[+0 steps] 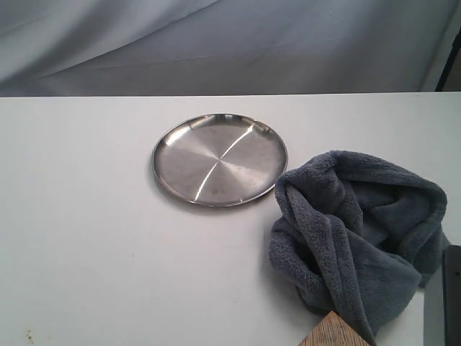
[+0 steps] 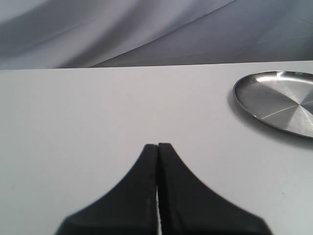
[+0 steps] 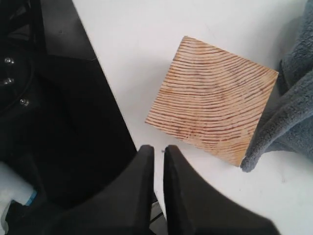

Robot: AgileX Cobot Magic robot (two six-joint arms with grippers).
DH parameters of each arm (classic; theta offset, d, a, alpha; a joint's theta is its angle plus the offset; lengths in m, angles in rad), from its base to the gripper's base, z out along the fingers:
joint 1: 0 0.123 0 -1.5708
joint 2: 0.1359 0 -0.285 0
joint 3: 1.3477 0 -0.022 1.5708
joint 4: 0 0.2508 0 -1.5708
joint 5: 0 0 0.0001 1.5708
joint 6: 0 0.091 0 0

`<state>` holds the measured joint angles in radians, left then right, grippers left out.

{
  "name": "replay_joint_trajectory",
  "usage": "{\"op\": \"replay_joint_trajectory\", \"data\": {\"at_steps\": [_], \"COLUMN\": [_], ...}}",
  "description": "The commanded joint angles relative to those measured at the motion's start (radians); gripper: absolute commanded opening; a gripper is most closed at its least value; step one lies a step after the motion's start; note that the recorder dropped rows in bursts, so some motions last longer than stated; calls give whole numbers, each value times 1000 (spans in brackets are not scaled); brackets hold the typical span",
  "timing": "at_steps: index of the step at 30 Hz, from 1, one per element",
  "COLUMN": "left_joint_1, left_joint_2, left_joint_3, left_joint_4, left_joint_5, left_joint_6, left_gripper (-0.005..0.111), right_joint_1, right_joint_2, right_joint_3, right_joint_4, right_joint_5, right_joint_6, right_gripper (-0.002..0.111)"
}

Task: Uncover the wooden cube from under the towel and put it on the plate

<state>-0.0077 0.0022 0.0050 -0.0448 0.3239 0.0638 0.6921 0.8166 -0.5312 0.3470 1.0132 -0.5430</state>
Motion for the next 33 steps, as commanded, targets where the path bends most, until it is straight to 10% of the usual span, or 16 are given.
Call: {"op": "replay_joint_trajectory", "data": {"at_steps": [1, 33], "left_joint_1": [2, 2], "left_joint_2": [-2, -2], "left_joint_3": [-5, -5], "left_joint_4": [-1, -1], "left_joint_5": [-11, -11], "left_joint_6": [-4, -4], "left_gripper": [0, 0], "right_joint_1": [7, 5], "right_joint_2": [49, 655], "right_joint_3": [5, -198], "right_joint_4": [-8, -225], "right_joint_5": [-5, -455], "right_joint_6": [29, 286], "right_gripper": [5, 0]}}
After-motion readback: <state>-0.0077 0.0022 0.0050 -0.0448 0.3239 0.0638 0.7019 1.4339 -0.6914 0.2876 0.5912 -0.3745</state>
